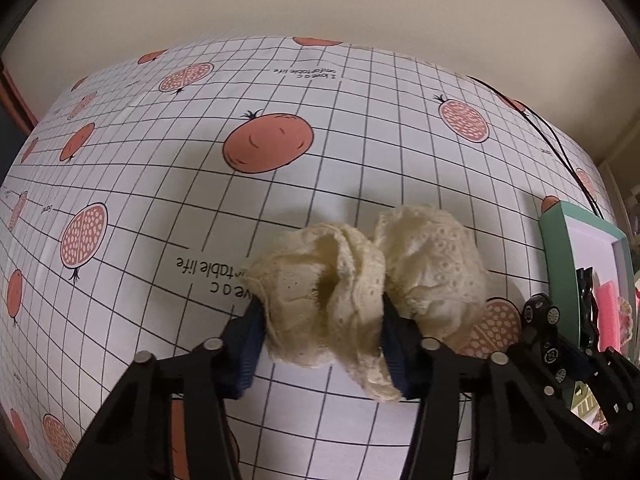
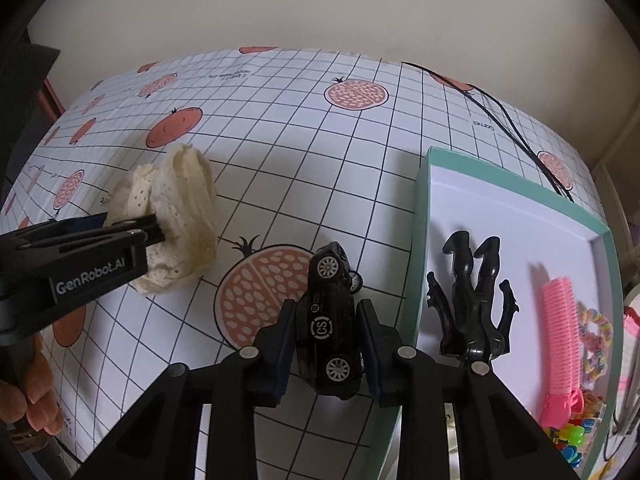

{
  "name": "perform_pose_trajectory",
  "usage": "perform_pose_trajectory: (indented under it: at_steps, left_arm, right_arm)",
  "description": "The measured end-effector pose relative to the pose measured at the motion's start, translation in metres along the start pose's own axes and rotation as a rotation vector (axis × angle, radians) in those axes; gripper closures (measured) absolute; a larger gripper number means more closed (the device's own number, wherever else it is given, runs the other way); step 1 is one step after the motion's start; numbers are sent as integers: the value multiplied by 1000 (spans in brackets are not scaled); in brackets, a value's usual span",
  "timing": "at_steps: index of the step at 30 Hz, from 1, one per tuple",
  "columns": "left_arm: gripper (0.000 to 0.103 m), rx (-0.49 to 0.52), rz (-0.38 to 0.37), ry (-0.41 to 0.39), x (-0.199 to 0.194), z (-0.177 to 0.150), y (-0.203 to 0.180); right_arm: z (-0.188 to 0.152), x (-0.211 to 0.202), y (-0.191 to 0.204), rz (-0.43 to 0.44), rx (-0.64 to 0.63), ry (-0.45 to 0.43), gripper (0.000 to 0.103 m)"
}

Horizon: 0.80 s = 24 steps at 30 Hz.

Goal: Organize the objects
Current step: 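Grasp the black toy car with the right tool while the left tool grasps the cream lace scrunchie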

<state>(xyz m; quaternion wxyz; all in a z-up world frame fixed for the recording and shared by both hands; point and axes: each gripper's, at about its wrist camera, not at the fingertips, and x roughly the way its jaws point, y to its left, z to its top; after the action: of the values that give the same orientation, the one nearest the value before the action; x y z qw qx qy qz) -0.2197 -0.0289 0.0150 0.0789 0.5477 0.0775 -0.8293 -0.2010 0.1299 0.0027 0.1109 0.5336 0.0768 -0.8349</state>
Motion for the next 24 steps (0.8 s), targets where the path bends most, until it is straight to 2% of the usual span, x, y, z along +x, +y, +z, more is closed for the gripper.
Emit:
perform_pose_trajectory:
  at_steps: [7,17,24]
  left_arm:
    - [72,10,-21,-1,0,-2,-5]
    - [76,-60,-37,2,-5,-3,0]
    - [80,-85,-41,-23,-15,0,0]
  right_arm:
    - [1,-3,1,35,7,9,72]
    - [1,-19,4,56,1,-25,72]
    - [4,-35,2,70,2,-60,72]
